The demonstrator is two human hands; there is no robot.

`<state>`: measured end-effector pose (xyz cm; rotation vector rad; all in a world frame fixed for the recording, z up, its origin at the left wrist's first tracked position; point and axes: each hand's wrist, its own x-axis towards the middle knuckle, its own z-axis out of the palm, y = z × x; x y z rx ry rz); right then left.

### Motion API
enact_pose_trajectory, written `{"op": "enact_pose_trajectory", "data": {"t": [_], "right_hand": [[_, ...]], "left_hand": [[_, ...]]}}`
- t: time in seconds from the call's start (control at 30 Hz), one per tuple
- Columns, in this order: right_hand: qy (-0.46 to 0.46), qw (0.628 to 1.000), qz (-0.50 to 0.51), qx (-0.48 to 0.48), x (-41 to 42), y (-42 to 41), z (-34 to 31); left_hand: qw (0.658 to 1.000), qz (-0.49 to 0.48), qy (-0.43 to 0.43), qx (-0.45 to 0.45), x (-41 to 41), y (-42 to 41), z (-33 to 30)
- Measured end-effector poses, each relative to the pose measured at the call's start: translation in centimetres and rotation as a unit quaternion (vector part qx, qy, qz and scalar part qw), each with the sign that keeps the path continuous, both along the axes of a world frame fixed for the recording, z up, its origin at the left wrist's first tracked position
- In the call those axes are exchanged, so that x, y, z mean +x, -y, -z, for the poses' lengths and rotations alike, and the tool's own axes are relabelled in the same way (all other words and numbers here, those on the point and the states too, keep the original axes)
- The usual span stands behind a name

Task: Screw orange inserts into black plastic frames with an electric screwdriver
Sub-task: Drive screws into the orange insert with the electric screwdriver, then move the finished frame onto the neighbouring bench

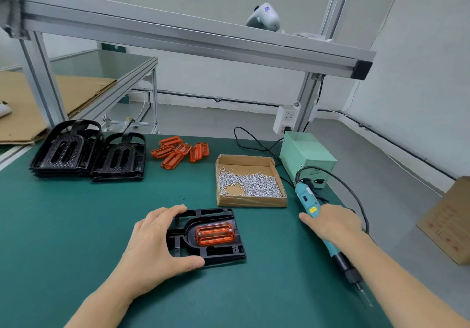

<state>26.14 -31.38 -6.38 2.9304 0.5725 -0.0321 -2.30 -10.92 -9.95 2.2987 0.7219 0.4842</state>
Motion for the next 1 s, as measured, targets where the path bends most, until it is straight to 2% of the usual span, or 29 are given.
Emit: {"op": "enact_pose_trajectory", "data": {"t": [0.23,0.53,0.8,1.0], "right_hand": [[0.027,0.999,-0.008,-0.028,-0.1,-1.4,0.3],[0.000,0.999,-0.026,-0.041,-0.8,-2.1,-0.8],[0.036,0.997,-0.062,0.002,-3.3,-2.6,-1.3],[0.005,0.998,-0.058,-0.019,-4.7,-2.0,-2.6]], "left_hand": [[1.000,-0.003,-0.005,0.002,0.0,-0.1,0.1],[1.000,0.001,-0.006,0.008,0.1,-0.2,0.3],[1.000,-0.001,-0.020,0.015,0.0,-0.1,0.2],[0.999,0.003,-0.030,0.018,0.1,-0.2,-0.1]]}}
